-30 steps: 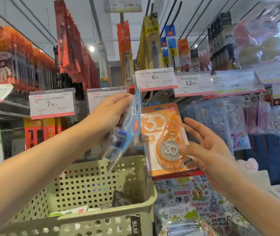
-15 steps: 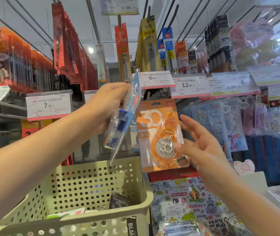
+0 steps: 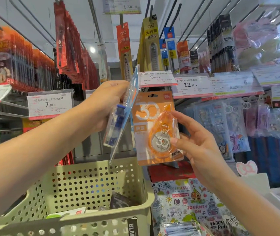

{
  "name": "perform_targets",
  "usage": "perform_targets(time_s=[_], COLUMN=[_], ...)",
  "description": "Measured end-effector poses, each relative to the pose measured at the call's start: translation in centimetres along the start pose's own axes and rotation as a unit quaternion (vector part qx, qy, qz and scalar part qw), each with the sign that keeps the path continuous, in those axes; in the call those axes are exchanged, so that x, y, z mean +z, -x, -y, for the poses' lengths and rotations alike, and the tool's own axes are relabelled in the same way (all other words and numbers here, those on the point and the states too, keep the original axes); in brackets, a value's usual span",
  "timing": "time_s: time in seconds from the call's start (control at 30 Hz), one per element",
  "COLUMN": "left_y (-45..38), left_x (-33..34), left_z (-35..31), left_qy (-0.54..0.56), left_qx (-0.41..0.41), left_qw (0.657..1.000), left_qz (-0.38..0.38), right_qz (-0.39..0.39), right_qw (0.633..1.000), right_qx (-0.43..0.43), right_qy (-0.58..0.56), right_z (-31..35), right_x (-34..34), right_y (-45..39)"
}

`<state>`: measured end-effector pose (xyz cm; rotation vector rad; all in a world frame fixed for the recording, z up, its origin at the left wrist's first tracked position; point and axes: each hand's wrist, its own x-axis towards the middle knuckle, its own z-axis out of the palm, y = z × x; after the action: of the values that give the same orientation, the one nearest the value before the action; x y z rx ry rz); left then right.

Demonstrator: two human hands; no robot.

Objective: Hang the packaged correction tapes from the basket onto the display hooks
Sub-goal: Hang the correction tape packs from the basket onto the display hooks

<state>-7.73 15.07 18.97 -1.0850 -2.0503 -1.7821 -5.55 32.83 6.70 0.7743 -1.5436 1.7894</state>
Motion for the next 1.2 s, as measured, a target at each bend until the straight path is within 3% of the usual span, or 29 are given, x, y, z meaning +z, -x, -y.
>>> perform_targets(time_s=[0.57, 0.77, 1.2], left_y=[-0.1, -1.9, -3.3], left_x=[-0.3, -1.4, -1.9], left_z=[0.3, 2.0, 2.8], left_qy=[-0.021, -0.077, -0.073], left_qx=[0.004, 0.048, 0.066], left_qw=[0.999, 0.996, 0.995], left_qz=[0.035, 0.014, 0.012], right_qz=[-0.013, -0.024, -0.041], right_qw=[1.000, 0.999, 0.994], right_qx=[0.000, 0.014, 0.038], right_qy=[0.020, 0.046, 0.096], right_z=[-1.0, -1.7, -4.0], right_x=[0.1, -0.2, 0.2], right_y=[-1.1, -1.4, -3.6])
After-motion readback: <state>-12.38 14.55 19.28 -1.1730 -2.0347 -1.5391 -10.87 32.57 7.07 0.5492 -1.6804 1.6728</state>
